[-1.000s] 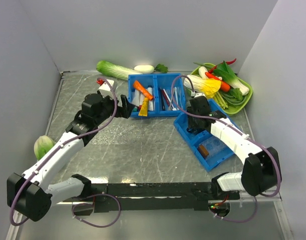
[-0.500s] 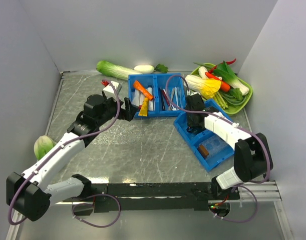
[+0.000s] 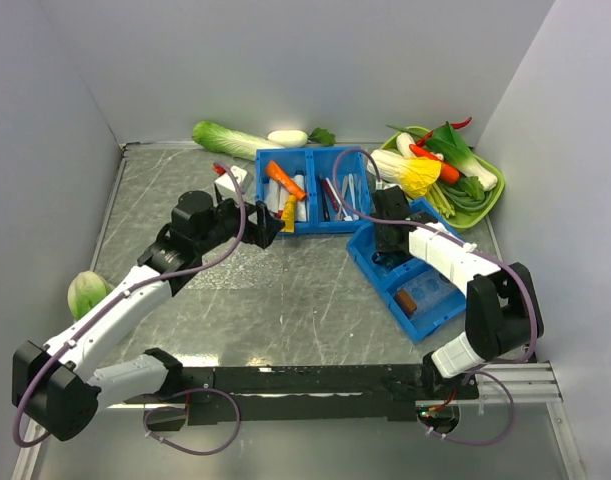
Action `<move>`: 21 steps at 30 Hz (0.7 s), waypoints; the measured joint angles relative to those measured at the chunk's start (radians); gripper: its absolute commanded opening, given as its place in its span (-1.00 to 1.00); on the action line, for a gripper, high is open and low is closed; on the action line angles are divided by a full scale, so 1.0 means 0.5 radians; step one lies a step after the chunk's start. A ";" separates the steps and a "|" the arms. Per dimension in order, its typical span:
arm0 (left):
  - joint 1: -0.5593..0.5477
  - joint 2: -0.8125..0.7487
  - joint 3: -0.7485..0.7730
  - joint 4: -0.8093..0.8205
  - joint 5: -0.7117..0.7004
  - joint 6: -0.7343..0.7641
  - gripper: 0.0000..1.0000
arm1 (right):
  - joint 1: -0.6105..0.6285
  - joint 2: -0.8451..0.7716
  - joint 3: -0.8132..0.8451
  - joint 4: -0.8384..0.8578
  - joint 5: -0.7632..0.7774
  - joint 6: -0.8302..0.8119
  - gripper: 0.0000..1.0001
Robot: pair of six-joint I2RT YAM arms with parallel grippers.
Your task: Prepare toiletry sets of a toothbrush and toothpaste on the tray
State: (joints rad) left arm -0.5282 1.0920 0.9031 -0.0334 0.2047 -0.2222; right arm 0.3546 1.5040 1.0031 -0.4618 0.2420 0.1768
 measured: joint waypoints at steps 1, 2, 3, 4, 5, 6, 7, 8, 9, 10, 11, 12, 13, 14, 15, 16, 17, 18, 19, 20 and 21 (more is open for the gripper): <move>-0.008 0.003 0.000 0.008 0.013 0.002 0.80 | 0.000 -0.002 0.003 -0.010 0.001 -0.001 -1.00; -0.024 0.006 0.000 0.018 0.030 0.005 0.80 | -0.001 -0.004 0.011 -0.029 0.000 -0.002 -1.00; -0.039 0.011 -0.001 0.029 0.056 0.009 0.80 | -0.001 -0.005 0.018 -0.049 -0.002 -0.001 -1.00; -0.052 0.014 -0.003 0.037 0.081 0.016 0.80 | -0.001 -0.009 0.025 -0.069 -0.002 -0.002 -1.00; -0.067 0.015 -0.011 0.054 0.106 0.021 0.80 | -0.002 -0.018 0.026 -0.081 -0.002 -0.003 -1.00; -0.085 0.017 -0.025 0.076 0.143 0.034 0.79 | -0.002 -0.031 0.027 -0.094 -0.001 -0.005 -1.00; -0.102 0.021 -0.041 0.095 0.180 0.040 0.79 | -0.003 -0.043 0.027 -0.106 0.000 -0.007 -1.00; -0.129 0.026 -0.058 0.112 0.215 0.050 0.79 | -0.003 -0.068 0.031 -0.129 -0.001 -0.008 -1.00; -0.148 0.031 -0.068 0.120 0.237 0.057 0.78 | -0.004 -0.087 0.037 -0.148 -0.001 -0.008 -1.00; -0.176 0.043 -0.079 0.125 0.267 0.072 0.78 | -0.004 -0.111 0.047 -0.170 -0.002 -0.011 -1.00; -0.206 0.054 -0.089 0.134 0.289 0.090 0.77 | -0.004 -0.141 0.056 -0.184 -0.002 -0.014 -1.00; -0.227 0.065 -0.093 0.144 0.304 0.098 0.76 | -0.004 -0.176 0.064 -0.190 -0.002 -0.015 -1.00; -0.256 0.077 -0.101 0.156 0.324 0.113 0.76 | -0.004 -0.216 0.073 -0.198 -0.006 -0.016 -1.00; -0.279 0.085 -0.108 0.166 0.334 0.129 0.75 | -0.004 -0.253 0.088 -0.208 -0.009 -0.017 -1.00; -0.299 0.090 -0.116 0.180 0.342 0.145 0.74 | -0.004 -0.280 0.098 -0.214 -0.015 -0.018 -1.00; -0.316 0.098 -0.125 0.201 0.347 0.161 0.73 | -0.004 -0.311 0.116 -0.220 -0.025 -0.020 -1.00; -0.333 0.106 -0.130 0.217 0.350 0.174 0.72 | -0.004 -0.340 0.140 -0.228 -0.041 -0.021 -1.00; -0.343 0.119 -0.133 0.234 0.350 0.183 0.71 | -0.004 -0.356 0.157 -0.237 -0.053 -0.021 -1.00; -0.349 0.134 -0.134 0.257 0.349 0.196 0.70 | -0.004 -0.371 0.183 -0.249 -0.068 -0.021 -1.00; -0.357 0.151 -0.134 0.283 0.340 0.199 0.69 | -0.004 -0.381 0.206 -0.262 -0.082 -0.021 -1.00; -0.365 0.167 -0.134 0.305 0.325 0.206 0.69 | -0.003 -0.385 0.229 -0.278 -0.095 -0.021 -1.00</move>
State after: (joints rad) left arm -0.7105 1.1755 0.8364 0.1192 0.3672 -0.1192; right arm 0.3531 1.3113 1.1175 -0.6010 0.1944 0.1665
